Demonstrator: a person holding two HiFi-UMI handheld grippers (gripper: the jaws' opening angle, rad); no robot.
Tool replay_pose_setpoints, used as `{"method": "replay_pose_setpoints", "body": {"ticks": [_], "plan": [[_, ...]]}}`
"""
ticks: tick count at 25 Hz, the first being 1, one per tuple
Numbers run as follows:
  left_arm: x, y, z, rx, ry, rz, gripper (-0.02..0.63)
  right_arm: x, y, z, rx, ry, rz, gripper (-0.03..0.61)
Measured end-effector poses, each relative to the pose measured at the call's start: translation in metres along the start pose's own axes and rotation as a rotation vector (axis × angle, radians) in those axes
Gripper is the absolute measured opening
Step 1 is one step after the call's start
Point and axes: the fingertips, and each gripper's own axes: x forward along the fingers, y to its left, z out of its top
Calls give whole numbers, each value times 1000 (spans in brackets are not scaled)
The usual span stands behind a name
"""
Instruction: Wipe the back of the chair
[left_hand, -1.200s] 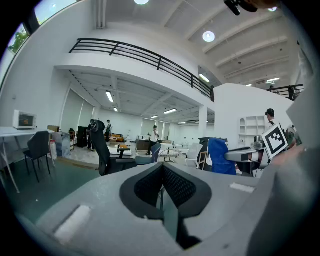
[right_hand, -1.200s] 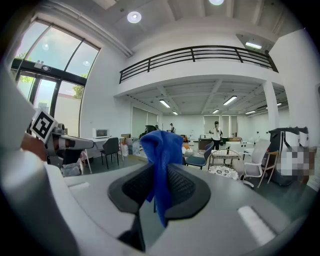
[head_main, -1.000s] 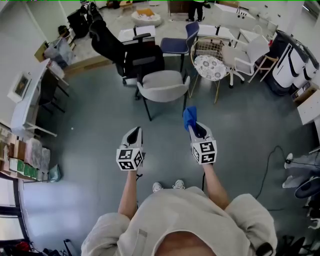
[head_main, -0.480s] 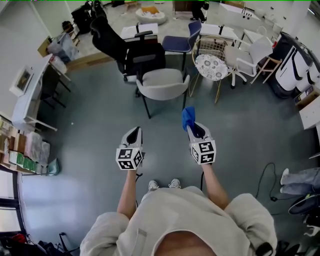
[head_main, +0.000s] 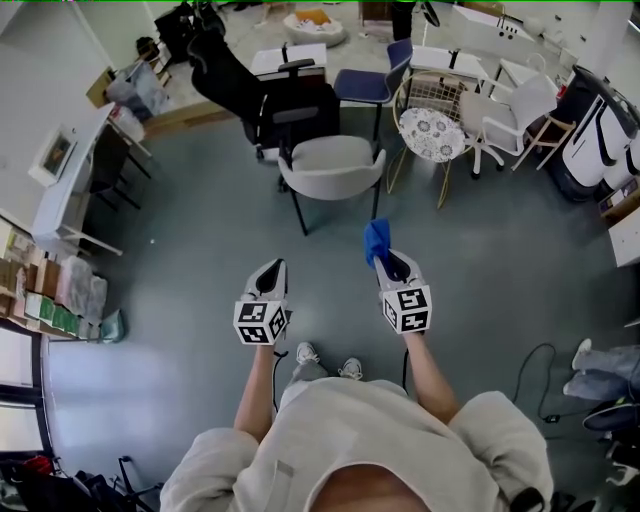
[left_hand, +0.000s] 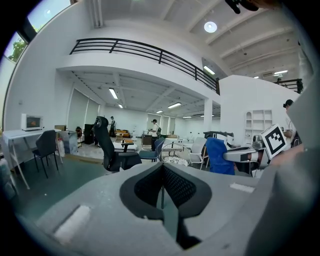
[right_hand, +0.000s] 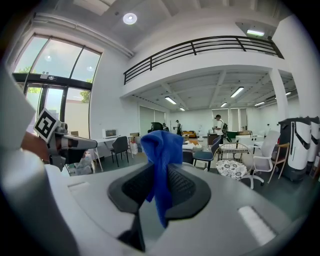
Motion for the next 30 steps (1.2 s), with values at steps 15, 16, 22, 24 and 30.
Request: {"method": "replay_pose_setpoints", "body": {"ticks": [15,16,22,24,30], "plan": [[63,36,3,-25,-8,-55,2,59,-10,5,-17,24,-30,81],[69,44,5,-25,-12,-58,2,67,-10,8,-18,23,-33,81],[105,102,26,-29,-25,-76,2,129,3,32,-27,17,-50,81],[115,123,35,-32,-27,-82,2,150,7,42,-34,10,-57,81],[144,178,57,-28,-44,-105,2,205,19,67,-44,1,-85,81]]}}
